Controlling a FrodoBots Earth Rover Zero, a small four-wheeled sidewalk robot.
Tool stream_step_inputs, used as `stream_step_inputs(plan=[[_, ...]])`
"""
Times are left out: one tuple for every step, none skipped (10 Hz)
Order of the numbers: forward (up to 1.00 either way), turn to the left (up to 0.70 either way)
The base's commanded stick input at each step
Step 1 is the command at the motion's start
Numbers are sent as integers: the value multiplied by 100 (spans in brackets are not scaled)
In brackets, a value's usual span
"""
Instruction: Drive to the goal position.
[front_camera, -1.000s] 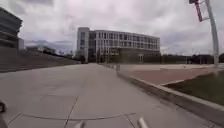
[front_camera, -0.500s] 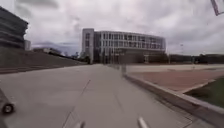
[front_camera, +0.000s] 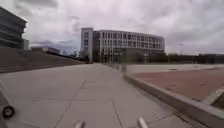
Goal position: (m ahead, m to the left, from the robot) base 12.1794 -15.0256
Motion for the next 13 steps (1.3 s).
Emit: stream_step_inputs(plan=[[100, 1], [100, 3], [100, 39], [100, 40], [100, 1], [100, 0], [100, 0], [100, 0], [100, 0], [100, 0], [100, 0], [100, 0], [100, 0]])
